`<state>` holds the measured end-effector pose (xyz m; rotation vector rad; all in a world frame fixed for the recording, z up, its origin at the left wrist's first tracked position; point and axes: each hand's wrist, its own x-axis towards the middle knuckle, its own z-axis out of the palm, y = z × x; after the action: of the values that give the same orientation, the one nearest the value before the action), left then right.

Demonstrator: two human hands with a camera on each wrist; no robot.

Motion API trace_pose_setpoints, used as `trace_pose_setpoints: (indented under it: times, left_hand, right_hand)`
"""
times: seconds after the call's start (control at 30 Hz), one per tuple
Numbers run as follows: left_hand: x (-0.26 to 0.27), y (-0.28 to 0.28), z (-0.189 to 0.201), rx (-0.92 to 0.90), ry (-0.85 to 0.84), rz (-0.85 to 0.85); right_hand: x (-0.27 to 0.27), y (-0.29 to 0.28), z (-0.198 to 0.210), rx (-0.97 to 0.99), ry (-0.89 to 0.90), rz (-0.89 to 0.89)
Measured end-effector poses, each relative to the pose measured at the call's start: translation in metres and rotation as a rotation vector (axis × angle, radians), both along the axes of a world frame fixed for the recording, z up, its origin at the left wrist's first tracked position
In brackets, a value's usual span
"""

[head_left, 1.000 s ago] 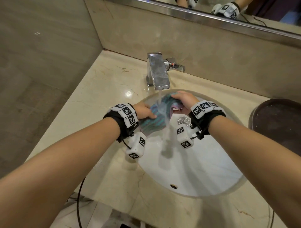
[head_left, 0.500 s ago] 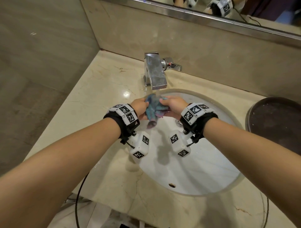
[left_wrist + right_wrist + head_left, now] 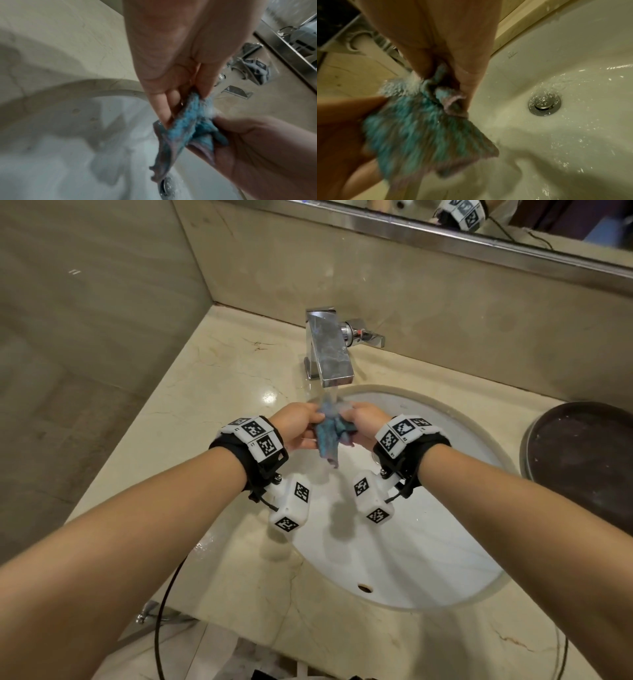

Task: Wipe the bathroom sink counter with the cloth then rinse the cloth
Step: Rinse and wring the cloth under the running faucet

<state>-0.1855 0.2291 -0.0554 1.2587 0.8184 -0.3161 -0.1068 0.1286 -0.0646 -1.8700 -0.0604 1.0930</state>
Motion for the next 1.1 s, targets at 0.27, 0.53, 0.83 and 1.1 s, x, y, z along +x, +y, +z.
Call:
trace_pose_setpoints:
  times: [0.27, 0.53, 0.83, 1.1]
  left_hand:
    - [-0.007, -0.004, 0.002, 0.210, 0.138, -0.396]
    - [-0.001, 0.002, -0.010, 0.427, -0.165, -0.142]
    - [0.011, 0.001, -0.014, 0.496, -0.197, -0.035]
    - [0.019, 0.004, -0.014, 0.381, -0.102, 0.097]
  right_hand:
    - [0.023, -0.002, 0.001, -0.024, 0.027, -0.211]
    - [0.013, 0.007, 0.024, 0.075, 0.219, -0.213]
    - [0.013, -0.006, 0.023, 0.192, 0.272, -0.042]
    - [0.018, -0.010, 0.007, 0.066, 0.075, 0.076]
